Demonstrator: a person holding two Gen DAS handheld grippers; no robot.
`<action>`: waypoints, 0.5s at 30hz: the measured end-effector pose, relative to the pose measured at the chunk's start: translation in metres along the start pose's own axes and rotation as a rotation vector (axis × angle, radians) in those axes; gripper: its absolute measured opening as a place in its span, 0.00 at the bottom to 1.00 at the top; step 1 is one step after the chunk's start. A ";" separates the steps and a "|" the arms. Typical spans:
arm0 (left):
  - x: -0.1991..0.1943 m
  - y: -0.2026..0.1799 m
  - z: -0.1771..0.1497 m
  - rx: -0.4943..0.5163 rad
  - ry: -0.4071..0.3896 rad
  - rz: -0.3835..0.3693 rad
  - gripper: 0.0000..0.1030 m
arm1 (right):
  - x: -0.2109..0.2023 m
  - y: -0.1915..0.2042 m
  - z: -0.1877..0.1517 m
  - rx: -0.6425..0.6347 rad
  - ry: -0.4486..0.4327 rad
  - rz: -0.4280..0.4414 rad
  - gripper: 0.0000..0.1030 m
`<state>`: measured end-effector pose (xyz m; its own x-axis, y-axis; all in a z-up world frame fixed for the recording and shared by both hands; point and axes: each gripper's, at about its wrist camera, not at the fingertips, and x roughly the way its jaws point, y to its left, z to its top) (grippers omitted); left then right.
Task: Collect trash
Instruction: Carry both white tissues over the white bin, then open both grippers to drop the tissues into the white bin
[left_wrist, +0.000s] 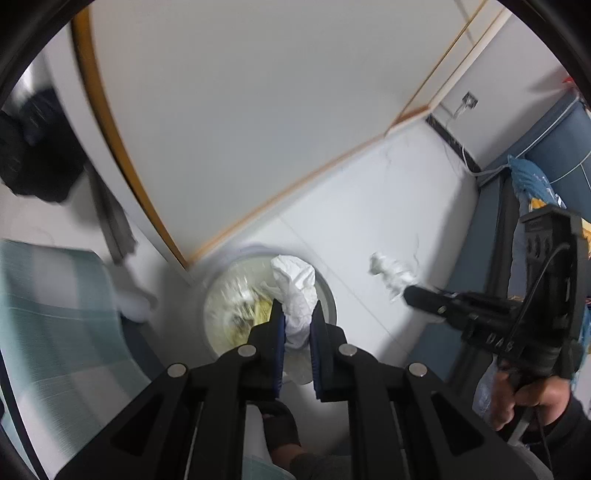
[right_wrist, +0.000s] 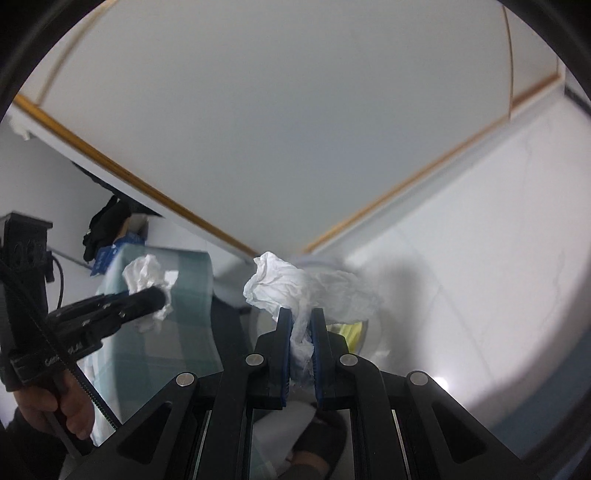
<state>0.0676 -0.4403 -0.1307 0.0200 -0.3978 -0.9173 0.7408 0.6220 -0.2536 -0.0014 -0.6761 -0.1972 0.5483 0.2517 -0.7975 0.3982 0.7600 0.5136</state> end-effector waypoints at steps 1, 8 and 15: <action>0.009 0.003 0.000 -0.010 0.026 0.002 0.08 | 0.010 -0.003 -0.002 0.009 0.021 0.003 0.09; 0.065 0.020 -0.003 -0.094 0.184 -0.031 0.08 | 0.080 -0.019 -0.017 0.076 0.163 0.054 0.09; 0.099 0.032 -0.005 -0.217 0.307 -0.064 0.08 | 0.125 -0.026 -0.026 0.187 0.217 0.078 0.11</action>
<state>0.0900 -0.4562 -0.2310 -0.2484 -0.2402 -0.9384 0.5736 0.7442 -0.3423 0.0370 -0.6489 -0.3187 0.4203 0.4430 -0.7919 0.5007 0.6147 0.6095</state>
